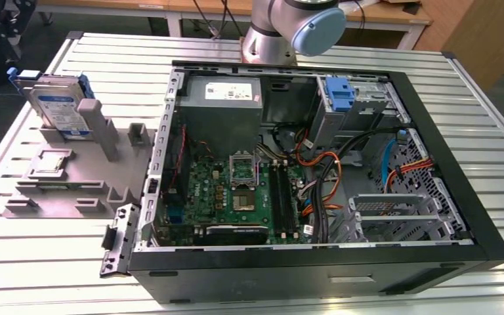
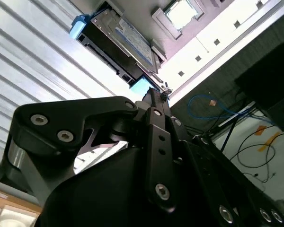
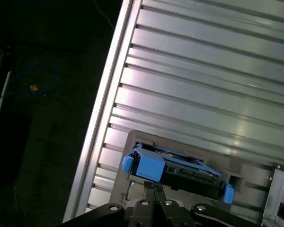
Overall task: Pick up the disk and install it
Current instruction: 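Pick up the disk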
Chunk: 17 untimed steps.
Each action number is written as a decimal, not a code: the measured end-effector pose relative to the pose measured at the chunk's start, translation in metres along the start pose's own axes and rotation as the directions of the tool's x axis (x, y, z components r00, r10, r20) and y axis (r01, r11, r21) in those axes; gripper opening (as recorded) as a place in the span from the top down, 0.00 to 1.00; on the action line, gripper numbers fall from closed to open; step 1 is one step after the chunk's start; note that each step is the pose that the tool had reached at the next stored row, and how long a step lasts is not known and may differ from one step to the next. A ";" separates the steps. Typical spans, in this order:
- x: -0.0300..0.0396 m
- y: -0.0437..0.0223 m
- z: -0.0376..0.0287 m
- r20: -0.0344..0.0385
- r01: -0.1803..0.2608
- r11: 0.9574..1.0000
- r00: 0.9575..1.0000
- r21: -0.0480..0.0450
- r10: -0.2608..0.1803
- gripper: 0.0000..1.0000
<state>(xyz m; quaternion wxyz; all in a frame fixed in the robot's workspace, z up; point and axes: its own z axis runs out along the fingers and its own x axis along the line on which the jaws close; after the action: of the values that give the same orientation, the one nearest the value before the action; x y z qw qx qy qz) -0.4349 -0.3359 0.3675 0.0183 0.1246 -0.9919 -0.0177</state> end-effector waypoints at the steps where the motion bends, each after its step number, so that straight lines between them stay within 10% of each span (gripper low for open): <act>1: 0.0000 0.0000 0.0000 -0.001 0.016 1.000 1.000 0.001 -0.016 0.90; 9: 0.0000 0.0000 0.0000 -0.005 0.131 0.991 0.991 0.004 -0.130 0.90; 17: 0.0000 0.0000 0.0000 -0.010 0.234 0.972 0.972 0.006 -0.234 0.90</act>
<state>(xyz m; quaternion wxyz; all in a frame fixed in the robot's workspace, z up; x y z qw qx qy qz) -0.4349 -0.3359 0.3675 0.0202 0.2409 -0.9702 -0.0154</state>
